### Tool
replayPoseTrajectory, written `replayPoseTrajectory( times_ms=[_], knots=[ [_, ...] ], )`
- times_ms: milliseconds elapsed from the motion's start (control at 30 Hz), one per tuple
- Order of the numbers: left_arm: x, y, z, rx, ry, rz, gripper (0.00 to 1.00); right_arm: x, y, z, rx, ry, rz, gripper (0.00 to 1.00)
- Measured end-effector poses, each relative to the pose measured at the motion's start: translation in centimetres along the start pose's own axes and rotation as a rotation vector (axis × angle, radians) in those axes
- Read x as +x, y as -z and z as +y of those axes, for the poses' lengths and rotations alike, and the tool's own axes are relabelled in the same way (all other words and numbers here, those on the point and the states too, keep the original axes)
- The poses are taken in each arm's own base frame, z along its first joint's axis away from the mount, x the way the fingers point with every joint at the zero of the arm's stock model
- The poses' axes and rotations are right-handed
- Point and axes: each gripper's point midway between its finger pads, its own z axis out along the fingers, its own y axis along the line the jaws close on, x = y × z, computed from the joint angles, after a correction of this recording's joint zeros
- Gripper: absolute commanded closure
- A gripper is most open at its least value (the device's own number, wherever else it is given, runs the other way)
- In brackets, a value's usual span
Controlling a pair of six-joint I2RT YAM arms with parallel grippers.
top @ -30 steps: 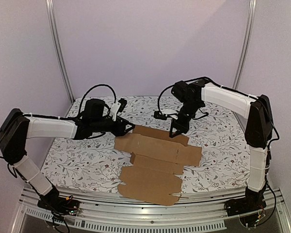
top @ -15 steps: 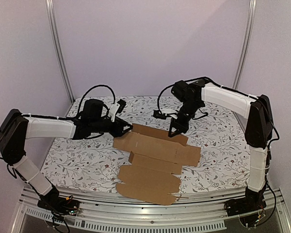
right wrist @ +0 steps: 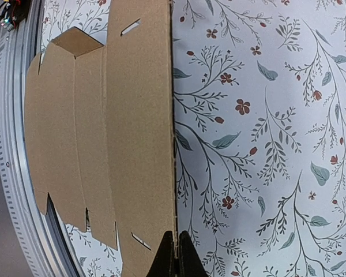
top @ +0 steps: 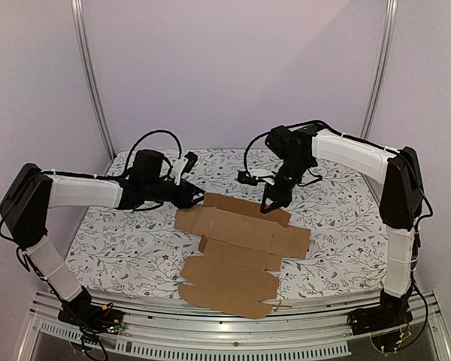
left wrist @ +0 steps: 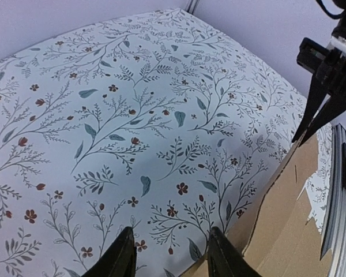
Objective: Fold the paper box
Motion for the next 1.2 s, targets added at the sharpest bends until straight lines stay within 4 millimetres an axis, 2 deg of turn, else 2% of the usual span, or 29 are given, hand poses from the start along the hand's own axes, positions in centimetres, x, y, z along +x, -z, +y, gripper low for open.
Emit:
replayPoseTrajectory(
  times_ms=[400,600,733,933,1100,1200],
  knots=[
    [1.1,-0.1,-4.6,0.209,-0.037,0.034,0.58,-0.3,0.0,-0.1,0.0,-0.007,-0.015,0.97],
    [2.0,-0.6,-5.4,0.248,-0.047,0.055,0.59,-0.8,-0.1,1.2,-0.069,0.009,-0.052,0.96],
    [2.1,-1.0,-6.0,0.277,-0.06,0.063,0.66,-0.4,-0.1,2.6,-0.129,0.038,-0.065,0.96],
    [1.4,-1.2,-7.9,0.358,-0.1,0.048,0.74,-0.5,0.7,3.7,-0.167,0.08,-0.085,0.99],
    [1.9,-1.3,-9.4,0.419,-0.13,0.059,0.91,-0.5,0.8,4.1,-0.183,0.102,-0.092,0.99],
    [2.3,-1.2,-9.8,0.448,-0.131,0.072,0.99,-0.2,0.8,4.1,-0.187,0.102,-0.081,0.96]
  ],
)
